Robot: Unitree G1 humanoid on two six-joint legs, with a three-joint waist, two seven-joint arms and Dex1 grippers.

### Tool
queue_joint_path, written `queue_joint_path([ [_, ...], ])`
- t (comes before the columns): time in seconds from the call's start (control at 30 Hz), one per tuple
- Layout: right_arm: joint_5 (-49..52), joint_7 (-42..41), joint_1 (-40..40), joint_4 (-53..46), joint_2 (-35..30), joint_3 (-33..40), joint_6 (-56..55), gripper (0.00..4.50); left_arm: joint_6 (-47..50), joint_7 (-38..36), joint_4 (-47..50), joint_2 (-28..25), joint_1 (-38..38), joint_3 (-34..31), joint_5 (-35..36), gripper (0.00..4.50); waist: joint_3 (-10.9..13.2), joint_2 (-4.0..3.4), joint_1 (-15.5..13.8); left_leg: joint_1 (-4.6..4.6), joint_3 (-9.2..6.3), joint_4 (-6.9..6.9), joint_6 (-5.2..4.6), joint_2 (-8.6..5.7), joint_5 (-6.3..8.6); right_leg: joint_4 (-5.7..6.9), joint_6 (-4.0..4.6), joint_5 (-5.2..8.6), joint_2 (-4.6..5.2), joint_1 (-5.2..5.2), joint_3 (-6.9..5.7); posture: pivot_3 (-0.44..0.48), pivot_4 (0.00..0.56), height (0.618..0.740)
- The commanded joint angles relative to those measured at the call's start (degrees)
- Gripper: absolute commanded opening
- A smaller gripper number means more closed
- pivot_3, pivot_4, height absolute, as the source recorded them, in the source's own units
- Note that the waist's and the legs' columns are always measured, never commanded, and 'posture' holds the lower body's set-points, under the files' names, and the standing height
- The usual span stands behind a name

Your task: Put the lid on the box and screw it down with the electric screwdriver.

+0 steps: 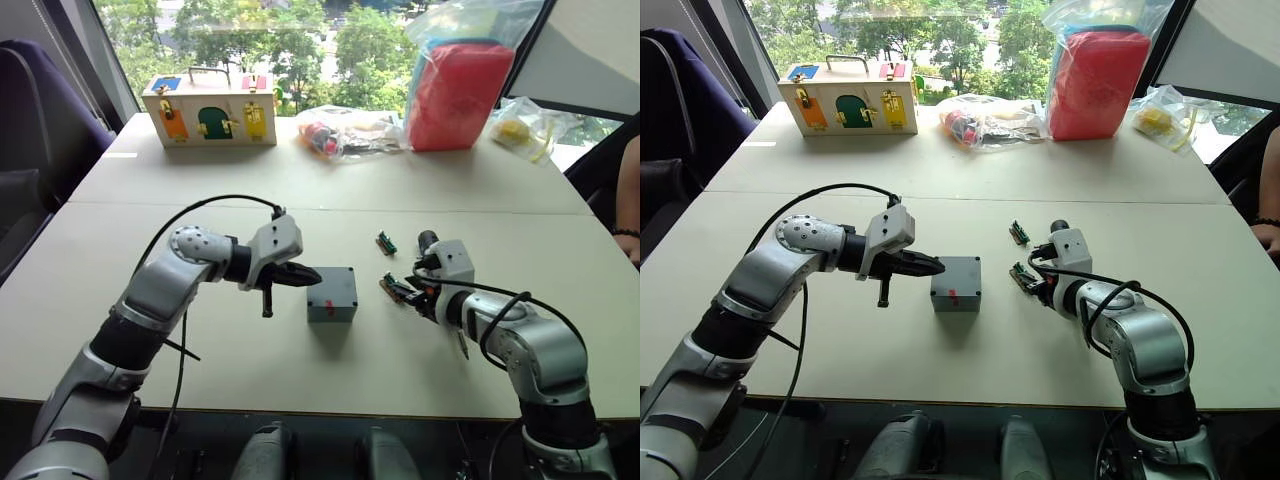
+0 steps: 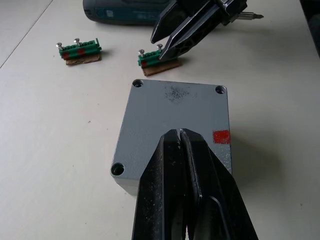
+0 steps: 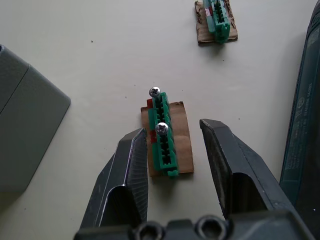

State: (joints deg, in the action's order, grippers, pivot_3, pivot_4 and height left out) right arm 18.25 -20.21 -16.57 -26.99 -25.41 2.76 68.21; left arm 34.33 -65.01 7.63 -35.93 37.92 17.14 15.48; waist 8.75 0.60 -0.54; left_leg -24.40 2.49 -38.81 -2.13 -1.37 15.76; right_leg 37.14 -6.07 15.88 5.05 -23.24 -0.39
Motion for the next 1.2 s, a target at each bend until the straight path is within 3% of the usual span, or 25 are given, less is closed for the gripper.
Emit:
queue_joint_path([
  [0.03, 0.7, 0.7, -0.5, -3.2, 0.3, 1.5, -0.3, 1.88, -1.3, 0.1, 0.3, 0.1, 0.2, -0.6, -0.1, 0.0, 0.0, 0.0, 0.0, 0.0, 0.0, 0.0, 0.0, 0.0, 0.0, 0.0, 0.0, 0.0, 0.0, 0.0, 0.0, 0.0, 0.15, 0.74],
  [0.27, 0.9, 1.6, -0.3, -2.7, 0.8, 0.9, -0.8, 1.88, -1.7, -0.1, -0.2, 0.3, 0.4, -0.4, -0.4, 0.0, 0.0, 0.0, 0.0, 0.0, 0.0, 0.0, 0.0, 0.0, 0.0, -0.01, 0.0, 0.0, 0.01, 0.0, 0.0, 0.0, 0.15, 0.74],
  [0.47, 0.9, 1.7, -0.2, -2.3, 0.6, 0.2, -1.1, 0.03, -1.8, -0.1, 0.0, 0.2, 0.2, -0.5, -0.4, 0.0, 0.0, 0.0, 0.0, 0.0, 0.0, 0.0, 0.0, 0.0, 0.0, -0.01, 0.0, 0.0, 0.03, 0.0, 0.0, 0.0, 0.15, 0.74],
  [1.2, 2.9, 3.2, -3.9, -7.1, 0.7, 3.9, 3.0, 0.03, 1.2, -1.3, -1.3, -2.7, 1.1, -6.4, 3.5, 0.0, 0.0, 0.0, 0.1, -0.01, -0.01, 0.01, 0.0, 0.01, 0.0, -0.01, 0.0, 0.0, 0.04, -0.02, 0.0, 0.0, 0.15, 0.74],
])
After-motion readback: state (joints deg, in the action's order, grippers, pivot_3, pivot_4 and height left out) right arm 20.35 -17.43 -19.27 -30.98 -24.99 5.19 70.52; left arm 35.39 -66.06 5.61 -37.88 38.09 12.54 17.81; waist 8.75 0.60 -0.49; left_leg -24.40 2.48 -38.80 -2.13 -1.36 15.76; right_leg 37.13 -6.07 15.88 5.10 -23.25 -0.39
